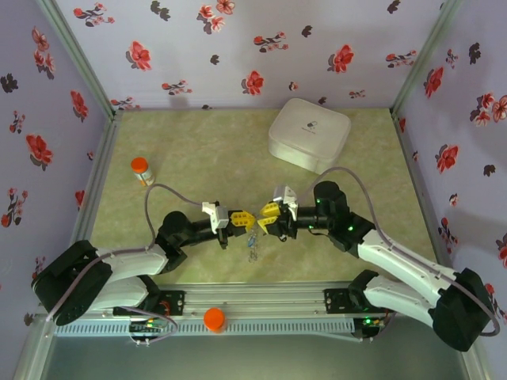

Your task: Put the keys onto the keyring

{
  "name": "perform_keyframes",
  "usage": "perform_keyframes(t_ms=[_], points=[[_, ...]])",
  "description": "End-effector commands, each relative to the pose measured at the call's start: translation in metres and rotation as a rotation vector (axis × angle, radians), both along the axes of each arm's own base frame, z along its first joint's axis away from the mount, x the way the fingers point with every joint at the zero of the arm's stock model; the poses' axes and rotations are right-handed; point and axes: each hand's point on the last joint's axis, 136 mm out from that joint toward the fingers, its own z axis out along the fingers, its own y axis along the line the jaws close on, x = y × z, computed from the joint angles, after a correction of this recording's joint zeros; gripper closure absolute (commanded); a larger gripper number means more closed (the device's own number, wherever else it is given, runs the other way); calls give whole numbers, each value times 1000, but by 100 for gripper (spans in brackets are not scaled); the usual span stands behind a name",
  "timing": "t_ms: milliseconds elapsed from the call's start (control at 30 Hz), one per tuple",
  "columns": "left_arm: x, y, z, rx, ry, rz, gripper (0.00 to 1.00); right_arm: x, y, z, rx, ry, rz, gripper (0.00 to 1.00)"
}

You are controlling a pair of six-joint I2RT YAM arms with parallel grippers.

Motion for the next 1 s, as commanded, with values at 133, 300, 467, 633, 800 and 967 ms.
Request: perform_keyframes(t_ms=[133, 300, 467, 633, 800, 967], points=[[-8, -2, 31, -79, -96, -29, 100, -2, 9, 11, 28, 5, 68, 75], [-7, -2, 30, -78, -98, -26, 100, -4, 11, 14, 40, 3, 82, 93], [1, 1, 23, -72, -53, 25, 88, -5, 10, 15, 20, 5, 89, 100], [6, 11, 6, -28, -2, 78, 54, 2, 5, 10, -80, -14, 41, 100], [8, 18, -10, 80, 20, 115, 53, 7, -2, -3, -293, -52, 6, 100], [8, 24, -23, 233, -11, 141, 59, 5, -8, -17, -519, -125, 24, 100]])
